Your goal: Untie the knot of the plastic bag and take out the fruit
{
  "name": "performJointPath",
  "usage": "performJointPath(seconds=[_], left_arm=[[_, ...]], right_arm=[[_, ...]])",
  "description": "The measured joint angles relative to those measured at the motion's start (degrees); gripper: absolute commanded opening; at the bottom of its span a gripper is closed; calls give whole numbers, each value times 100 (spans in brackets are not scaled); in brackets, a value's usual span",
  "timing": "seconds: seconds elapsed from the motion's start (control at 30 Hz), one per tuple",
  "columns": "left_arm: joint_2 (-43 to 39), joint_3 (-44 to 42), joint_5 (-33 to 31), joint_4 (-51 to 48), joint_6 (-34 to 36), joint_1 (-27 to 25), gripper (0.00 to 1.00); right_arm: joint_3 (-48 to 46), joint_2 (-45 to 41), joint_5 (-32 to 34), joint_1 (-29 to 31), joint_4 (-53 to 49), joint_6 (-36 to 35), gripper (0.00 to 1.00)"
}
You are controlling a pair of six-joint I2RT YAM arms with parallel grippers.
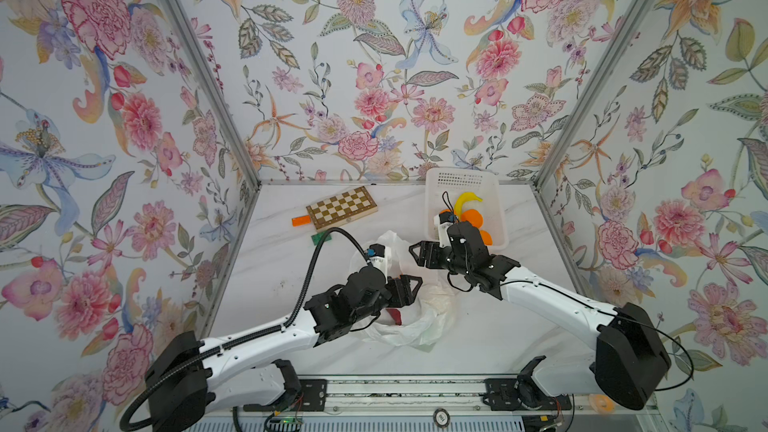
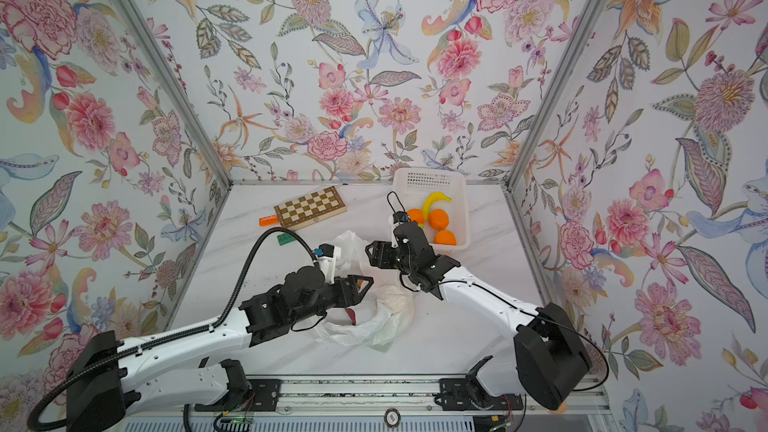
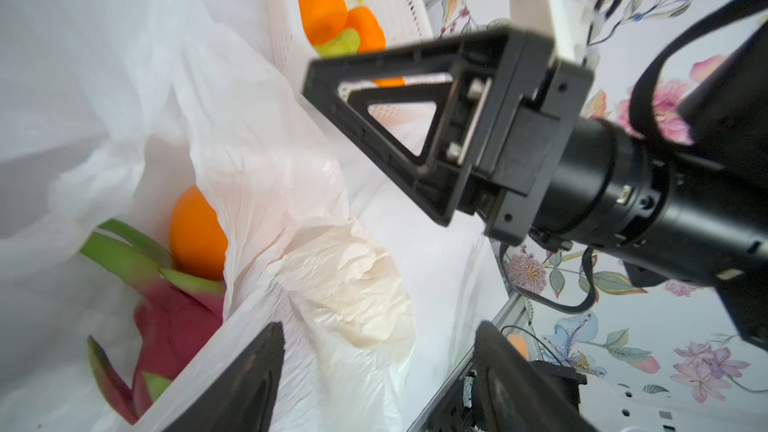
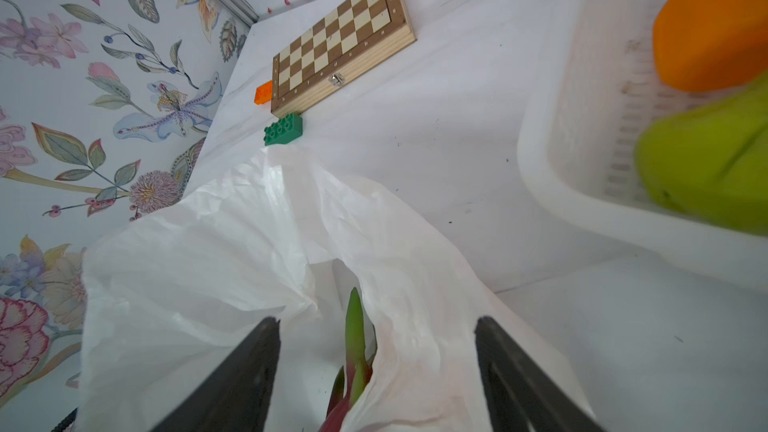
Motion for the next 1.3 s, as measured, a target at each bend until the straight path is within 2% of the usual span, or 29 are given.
performJointPath(seconds=[0.17,0.33,0.47,0.53,0.6,0.67,0.7,0.83,0.93,1.1,1.3], left_arm=[[-673,234,-573,-789,328,116,61],[-957,61,-723,-1438,503,437,54],[-992,-485,-433,-1576,525,472,50],[-933,-765,-177,-1550,496,461,48],[-848,-1047,-4,-1453,437,387,48],[-743,-1331,94,-1259,352,210,47],[-671,-1445,127,-1152,323,120,47],[-166,-1759,142,-529,164,-155,46],[286,-1788,114,-129,59,-278,48],[470,-1779,-44,197,-31,-308,59],[122,-1486,-514,140,-39,-310,58]], right_arm=[[2,-699,-245,334,-774,304,73],[2,-651,-455,1270,-1467,772,79],[-52,-350,-431,1884,-1915,1069,79],[-111,-205,-313,2011,-2205,1097,71],[-201,-98,-131,1978,-2485,1038,62],[-337,-66,85,1757,-2715,920,46],[-387,-72,181,1593,-2796,848,43],[-527,-79,470,765,-2844,557,41],[-579,-63,540,439,-2806,345,38],[-588,-160,496,433,-2822,212,50],[-538,-1119,492,691,-2868,415,66]])
